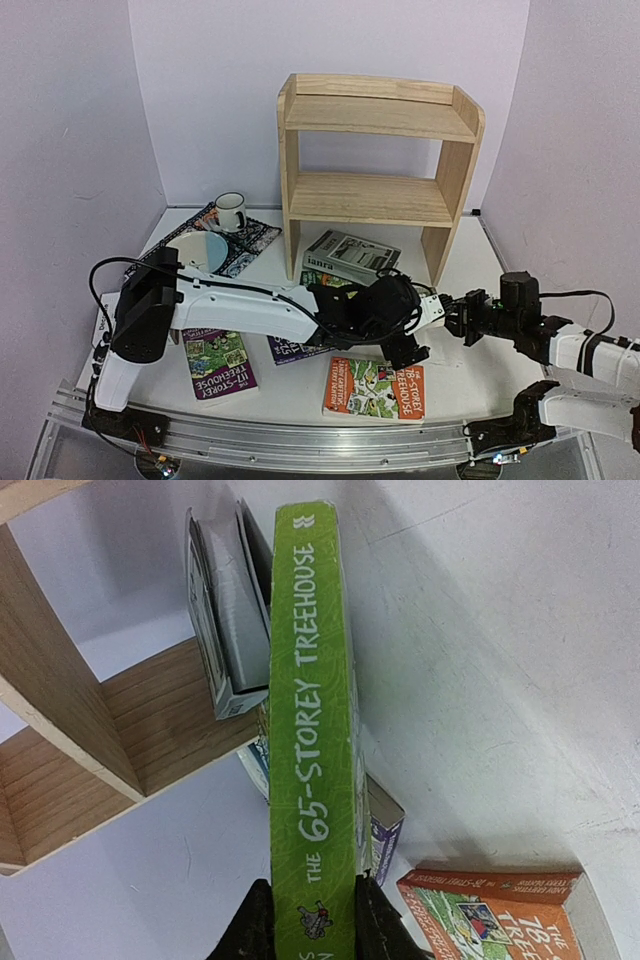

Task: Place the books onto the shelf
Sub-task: Pick up the book at the center of the board.

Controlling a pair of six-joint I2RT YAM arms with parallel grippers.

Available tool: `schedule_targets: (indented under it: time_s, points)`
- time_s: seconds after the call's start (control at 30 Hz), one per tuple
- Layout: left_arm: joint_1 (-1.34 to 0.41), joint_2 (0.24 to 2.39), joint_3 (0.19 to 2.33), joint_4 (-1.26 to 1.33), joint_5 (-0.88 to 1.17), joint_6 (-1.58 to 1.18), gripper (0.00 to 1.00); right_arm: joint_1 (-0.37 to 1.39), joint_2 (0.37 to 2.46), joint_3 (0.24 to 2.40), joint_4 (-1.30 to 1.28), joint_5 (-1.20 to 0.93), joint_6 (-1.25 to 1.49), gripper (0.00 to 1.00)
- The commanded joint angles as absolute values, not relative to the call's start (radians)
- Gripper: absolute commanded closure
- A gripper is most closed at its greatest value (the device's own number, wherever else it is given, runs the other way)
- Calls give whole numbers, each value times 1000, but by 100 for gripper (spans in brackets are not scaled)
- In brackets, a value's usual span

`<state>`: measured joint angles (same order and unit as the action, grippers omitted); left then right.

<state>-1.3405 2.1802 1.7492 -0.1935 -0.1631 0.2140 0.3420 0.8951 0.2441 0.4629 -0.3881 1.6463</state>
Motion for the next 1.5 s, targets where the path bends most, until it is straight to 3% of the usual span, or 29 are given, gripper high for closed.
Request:
schedule_targets:
  time_s: [0.0,0.13,0.27,0.43,0.5,0.57,0.6,0.7,0.87,1.0,1.13,1.37,1.47]
  points:
    - [-1347,2212,1825,-195,-342,255,0,343,871,309,507,-433,1652,87]
    - [-1348,2226,1830,-199,-400,269,10,343,870,314,505,-436,1651,87]
    - [-1347,2230,1836,-200,-433,266,46,342,869,319,505,-437,1652,86]
    - [-1354,2236,1855,-201,-416,266,70,342,863,336,495,-437,1643,81]
    - [-1354,2235,1861,-201,-414,270,84,343,859,343,485,-440,1638,63]
    - [-1354,2228,1862,-201,-422,274,98,343,849,357,446,-437,1619,28]
    - [-1354,2221,1861,-201,-433,273,100,343,840,368,412,-433,1605,17]
    - [-1354,2189,1852,-202,-460,269,100,343,813,411,290,-405,1530,3]
    - [-1354,2097,1829,-204,-461,252,100,343,778,571,51,-298,1290,2]
    - [-1340,2021,1826,-265,-419,234,100,343,764,765,-248,-90,1059,2]
    - [-1303,1930,1791,-329,-346,184,100,343,718,848,-305,30,905,2]
    - [-1191,1746,1663,-382,-68,134,100,344,753,940,-302,-67,587,2]
    - [-1132,1649,1595,-388,82,159,100,343,774,996,-306,-268,374,2]
